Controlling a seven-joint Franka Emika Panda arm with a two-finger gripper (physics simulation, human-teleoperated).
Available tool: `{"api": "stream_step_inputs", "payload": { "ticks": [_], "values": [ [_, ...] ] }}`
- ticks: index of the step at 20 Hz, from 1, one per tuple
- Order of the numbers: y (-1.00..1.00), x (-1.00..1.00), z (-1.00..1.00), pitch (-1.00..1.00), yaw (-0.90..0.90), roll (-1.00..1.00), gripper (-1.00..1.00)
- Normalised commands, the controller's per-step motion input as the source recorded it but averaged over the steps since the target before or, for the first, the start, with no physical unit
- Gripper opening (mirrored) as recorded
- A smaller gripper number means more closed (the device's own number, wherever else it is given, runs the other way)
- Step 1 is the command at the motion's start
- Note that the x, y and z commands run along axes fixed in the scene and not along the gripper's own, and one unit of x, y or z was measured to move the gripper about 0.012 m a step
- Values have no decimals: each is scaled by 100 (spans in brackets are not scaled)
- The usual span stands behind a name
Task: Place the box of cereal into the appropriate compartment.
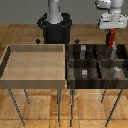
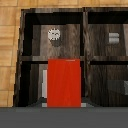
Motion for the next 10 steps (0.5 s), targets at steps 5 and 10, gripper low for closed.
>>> {"api": "stream_step_inputs", "payload": {
  "ticks": [5, 10],
  "values": [
    [0, 0, -100, 0, 0, 0, -100],
    [0, 0, -100, 0, 0, 0, -100]
  ]
}}
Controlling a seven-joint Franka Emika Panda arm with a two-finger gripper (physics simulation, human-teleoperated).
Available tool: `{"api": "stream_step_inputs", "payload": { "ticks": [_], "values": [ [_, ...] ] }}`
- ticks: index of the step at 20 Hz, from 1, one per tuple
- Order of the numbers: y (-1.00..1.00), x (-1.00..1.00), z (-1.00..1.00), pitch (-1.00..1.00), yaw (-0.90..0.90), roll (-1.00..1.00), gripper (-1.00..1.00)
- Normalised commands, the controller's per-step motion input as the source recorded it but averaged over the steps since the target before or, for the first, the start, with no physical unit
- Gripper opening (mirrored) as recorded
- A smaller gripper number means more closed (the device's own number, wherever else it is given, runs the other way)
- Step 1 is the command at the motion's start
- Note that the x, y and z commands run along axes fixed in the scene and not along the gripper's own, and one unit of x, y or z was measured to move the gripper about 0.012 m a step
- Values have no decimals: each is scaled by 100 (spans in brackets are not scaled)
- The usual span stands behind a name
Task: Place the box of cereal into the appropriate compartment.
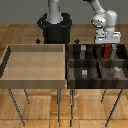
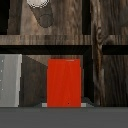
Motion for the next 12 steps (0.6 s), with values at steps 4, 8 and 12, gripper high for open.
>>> {"api": "stream_step_inputs", "payload": {
  "ticks": [4, 8, 12],
  "values": [
    [0, 0, -25, 0, 0, 0, 100],
    [0, 0, 0, 0, 0, 0, 100],
    [0, 0, 0, 0, 0, 0, 100]
  ]
}}
